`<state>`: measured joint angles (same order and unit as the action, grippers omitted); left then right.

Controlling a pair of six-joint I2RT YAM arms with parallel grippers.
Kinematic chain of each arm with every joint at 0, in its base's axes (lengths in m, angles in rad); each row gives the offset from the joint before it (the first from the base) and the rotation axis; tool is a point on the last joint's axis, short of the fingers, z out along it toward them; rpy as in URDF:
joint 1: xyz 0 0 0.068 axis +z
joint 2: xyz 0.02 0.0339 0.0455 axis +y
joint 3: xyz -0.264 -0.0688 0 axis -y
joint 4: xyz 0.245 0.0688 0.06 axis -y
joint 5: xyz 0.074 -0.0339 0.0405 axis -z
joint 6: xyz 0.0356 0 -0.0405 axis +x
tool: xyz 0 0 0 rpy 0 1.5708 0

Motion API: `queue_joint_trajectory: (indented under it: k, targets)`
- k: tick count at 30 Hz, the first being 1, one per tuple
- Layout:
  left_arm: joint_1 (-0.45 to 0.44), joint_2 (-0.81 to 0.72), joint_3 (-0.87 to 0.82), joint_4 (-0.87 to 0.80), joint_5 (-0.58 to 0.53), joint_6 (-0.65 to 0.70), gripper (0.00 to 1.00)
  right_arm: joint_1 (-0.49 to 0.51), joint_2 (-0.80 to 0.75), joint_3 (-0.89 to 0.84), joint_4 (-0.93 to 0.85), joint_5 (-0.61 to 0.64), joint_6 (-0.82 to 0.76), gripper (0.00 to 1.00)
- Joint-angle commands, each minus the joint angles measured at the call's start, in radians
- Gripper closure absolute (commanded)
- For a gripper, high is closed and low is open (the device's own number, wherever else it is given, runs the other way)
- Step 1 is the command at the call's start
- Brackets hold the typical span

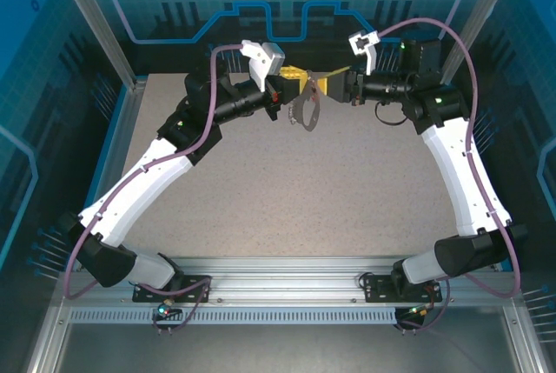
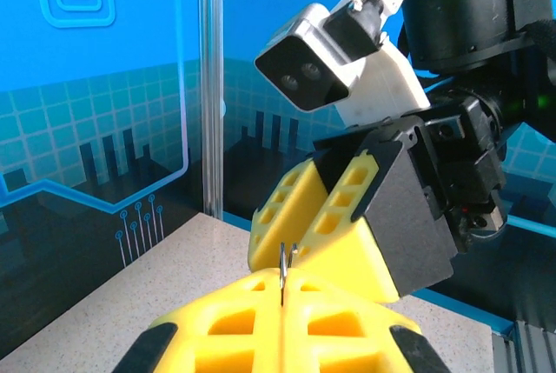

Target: Put the keys on the keyring

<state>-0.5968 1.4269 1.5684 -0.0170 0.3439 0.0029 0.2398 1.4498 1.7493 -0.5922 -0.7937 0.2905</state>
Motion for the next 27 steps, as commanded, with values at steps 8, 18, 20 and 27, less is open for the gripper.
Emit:
queue_joint_trajectory:
  k: [8, 18, 20, 27]
  targets:
    - [-0.005, -0.004, 0.01, 0.099, -0.01, -0.023, 1.0, -0.072, -0.074, -0.122, 0.273, -0.017, 0.241, 0.54]
    - [0.094, 0.044, -0.073, 0.375, 0.1, -0.396, 1.0, -0.073, -0.073, -0.189, 0.592, 0.031, 0.481, 0.45]
    - [0.103, 0.054, -0.07, 0.401, 0.116, -0.435, 1.0, -0.071, -0.071, -0.195, 0.65, 0.025, 0.524, 0.45]
    - [0.118, 0.089, -0.063, 0.487, 0.158, -0.544, 1.0, -0.005, -0.041, -0.179, 0.72, 0.029, 0.564, 0.46]
